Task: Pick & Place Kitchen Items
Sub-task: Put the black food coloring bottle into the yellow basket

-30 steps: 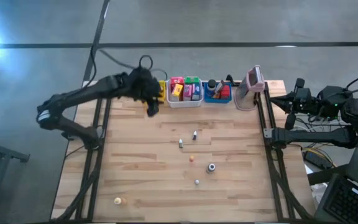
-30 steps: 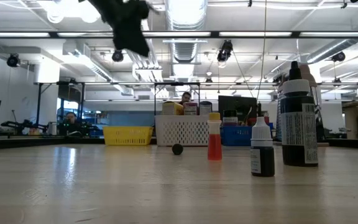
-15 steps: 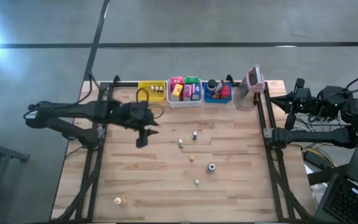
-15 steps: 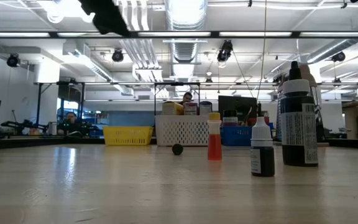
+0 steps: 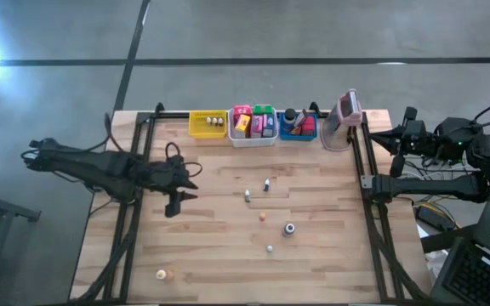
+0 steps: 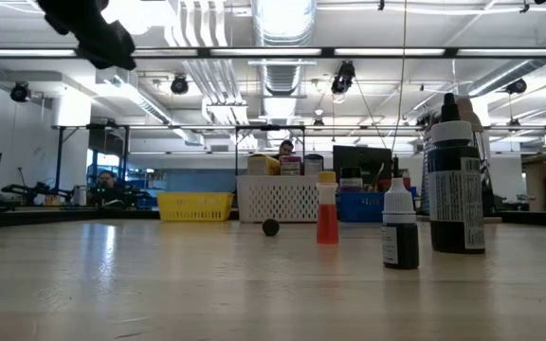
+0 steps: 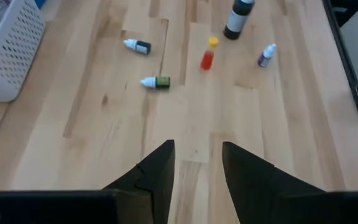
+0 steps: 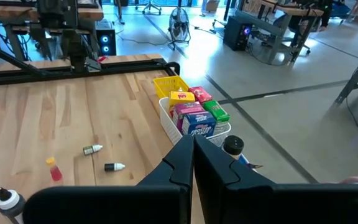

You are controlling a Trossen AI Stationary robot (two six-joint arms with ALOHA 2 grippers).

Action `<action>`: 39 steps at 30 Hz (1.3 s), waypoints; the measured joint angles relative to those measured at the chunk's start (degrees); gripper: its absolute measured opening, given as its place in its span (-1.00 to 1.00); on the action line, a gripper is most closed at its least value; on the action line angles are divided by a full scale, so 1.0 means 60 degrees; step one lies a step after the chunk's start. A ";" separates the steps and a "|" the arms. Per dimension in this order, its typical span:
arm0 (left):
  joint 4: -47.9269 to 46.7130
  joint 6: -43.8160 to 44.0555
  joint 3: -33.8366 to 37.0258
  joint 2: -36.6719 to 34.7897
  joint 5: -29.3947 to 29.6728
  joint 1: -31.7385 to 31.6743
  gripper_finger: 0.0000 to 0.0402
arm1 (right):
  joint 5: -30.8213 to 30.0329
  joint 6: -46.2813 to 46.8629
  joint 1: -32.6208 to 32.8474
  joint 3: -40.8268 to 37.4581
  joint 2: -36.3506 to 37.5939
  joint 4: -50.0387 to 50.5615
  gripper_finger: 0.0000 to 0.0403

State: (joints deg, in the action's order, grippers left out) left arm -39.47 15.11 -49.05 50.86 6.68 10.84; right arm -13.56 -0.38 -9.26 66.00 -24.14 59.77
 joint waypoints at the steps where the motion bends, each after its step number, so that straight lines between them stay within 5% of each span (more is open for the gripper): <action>1: 0.0020 0.0000 0.0109 -0.0100 0.0014 0.0018 -0.30 | 0.0002 -0.0004 0.0000 -0.0001 0.0004 -0.0002 -0.96; 33: -0.0774 -0.0062 0.0560 -0.0454 0.0117 0.0025 -0.30 | 0.0541 0.0389 0.0002 -0.0004 -0.0016 -0.0360 -0.96; 39: -0.0775 -0.0062 0.0560 -0.0450 0.0117 0.0025 -0.30 | 0.0495 0.0882 0.0000 -0.0069 -0.0204 -0.2557 -0.96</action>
State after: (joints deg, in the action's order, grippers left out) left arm -44.12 14.74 -45.69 48.16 7.38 10.98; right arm -10.59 4.91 -9.26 65.58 -25.37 44.43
